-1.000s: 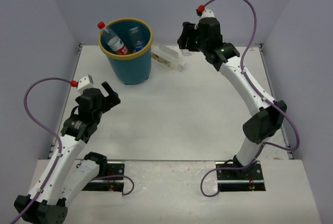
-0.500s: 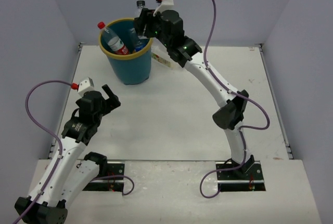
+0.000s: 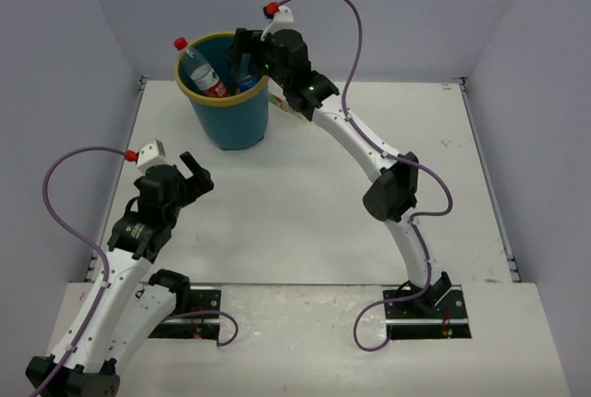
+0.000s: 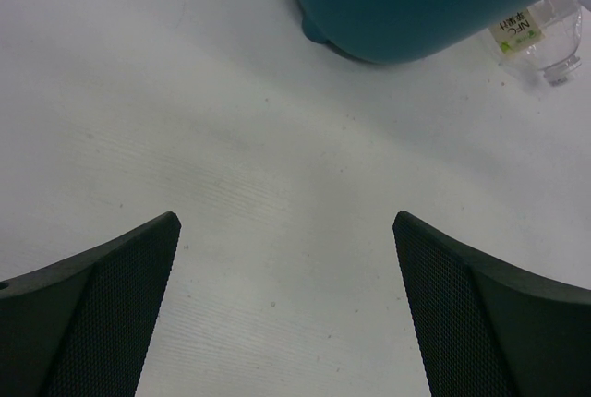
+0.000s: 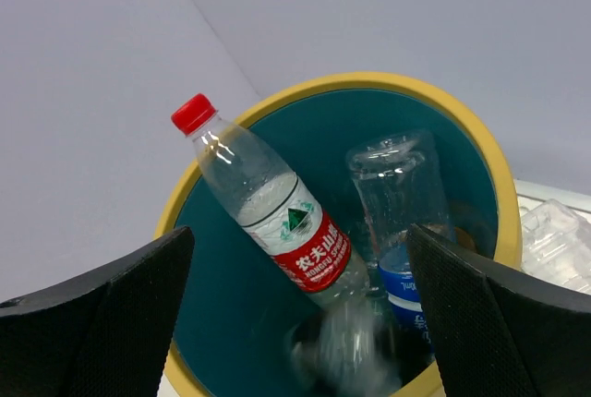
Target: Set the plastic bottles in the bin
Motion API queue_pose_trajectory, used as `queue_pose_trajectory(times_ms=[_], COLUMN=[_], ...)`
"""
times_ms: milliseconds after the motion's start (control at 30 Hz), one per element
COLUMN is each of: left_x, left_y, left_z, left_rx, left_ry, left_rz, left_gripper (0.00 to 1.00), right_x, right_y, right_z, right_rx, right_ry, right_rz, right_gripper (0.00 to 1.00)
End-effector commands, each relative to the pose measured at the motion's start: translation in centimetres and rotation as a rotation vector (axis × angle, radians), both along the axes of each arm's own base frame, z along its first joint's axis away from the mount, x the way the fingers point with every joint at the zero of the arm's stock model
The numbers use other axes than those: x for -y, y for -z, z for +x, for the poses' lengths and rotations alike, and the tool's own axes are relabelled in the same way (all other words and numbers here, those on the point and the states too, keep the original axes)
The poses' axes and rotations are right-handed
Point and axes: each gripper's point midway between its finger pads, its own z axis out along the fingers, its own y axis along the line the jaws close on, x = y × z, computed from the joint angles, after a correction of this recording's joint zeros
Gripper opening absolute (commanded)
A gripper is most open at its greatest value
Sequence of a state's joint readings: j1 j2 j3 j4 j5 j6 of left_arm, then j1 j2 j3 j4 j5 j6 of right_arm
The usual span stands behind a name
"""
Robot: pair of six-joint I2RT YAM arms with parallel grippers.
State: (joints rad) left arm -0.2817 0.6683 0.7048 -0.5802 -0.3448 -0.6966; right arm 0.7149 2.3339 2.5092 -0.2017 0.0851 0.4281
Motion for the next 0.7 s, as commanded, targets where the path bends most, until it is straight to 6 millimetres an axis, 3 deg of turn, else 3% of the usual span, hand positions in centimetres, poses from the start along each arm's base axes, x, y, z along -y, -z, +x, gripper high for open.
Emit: queue_pose_trajectory(times_ms=[0, 133, 200, 300, 467, 533, 600, 667], left_x=[0.1, 0.1, 0.1, 0.2, 0.3, 0.3, 0.4, 0.3], left_y=[-1.0, -1.1, -1.1, -1.0, -0.7, -0.6, -0.6, -0.6], left_z=[0.6, 0.5, 0.5, 0.5, 0.7, 0.7, 0.9, 1.0], left_rx=[0.053, 0.055, 0.056, 0.056, 0.048, 0.045, 0.036, 0.032], left_ry=[0.003, 0.0, 0.001, 0.003, 0.008, 0.009, 0.013, 0.008], left_rz=[-0.015, -0.014, -0.015, -0.016, -0.016, -0.015, -0.012, -0.008], left_gripper=[1.0, 1.0, 1.0, 1.0, 1.0, 1.0, 1.0, 1.0], right_x=[1.4, 2.8, 5.3, 8.7, 14.7, 15.7, 17.5, 18.4], right_y=[-7.2, -8.2, -7.9, -5.8, 2.3, 4.5, 9.1, 12.4], right_z=[-2.5, -3.2, -2.7, -1.6, 0.9, 1.4, 2.6, 3.3], right_rx=[0.13, 0.163, 0.15, 0.09, -0.041, -0.044, -0.064, -0.102], right_ry=[-0.033, -0.034, -0.018, -0.037, -0.051, -0.052, -0.028, -0.034], right_rz=[0.035, -0.032, -0.091, -0.135, -0.297, -0.373, -0.558, -0.686], right_gripper=[0.99, 0.99, 0.99, 0.99, 0.99, 0.99, 0.99, 0.99])
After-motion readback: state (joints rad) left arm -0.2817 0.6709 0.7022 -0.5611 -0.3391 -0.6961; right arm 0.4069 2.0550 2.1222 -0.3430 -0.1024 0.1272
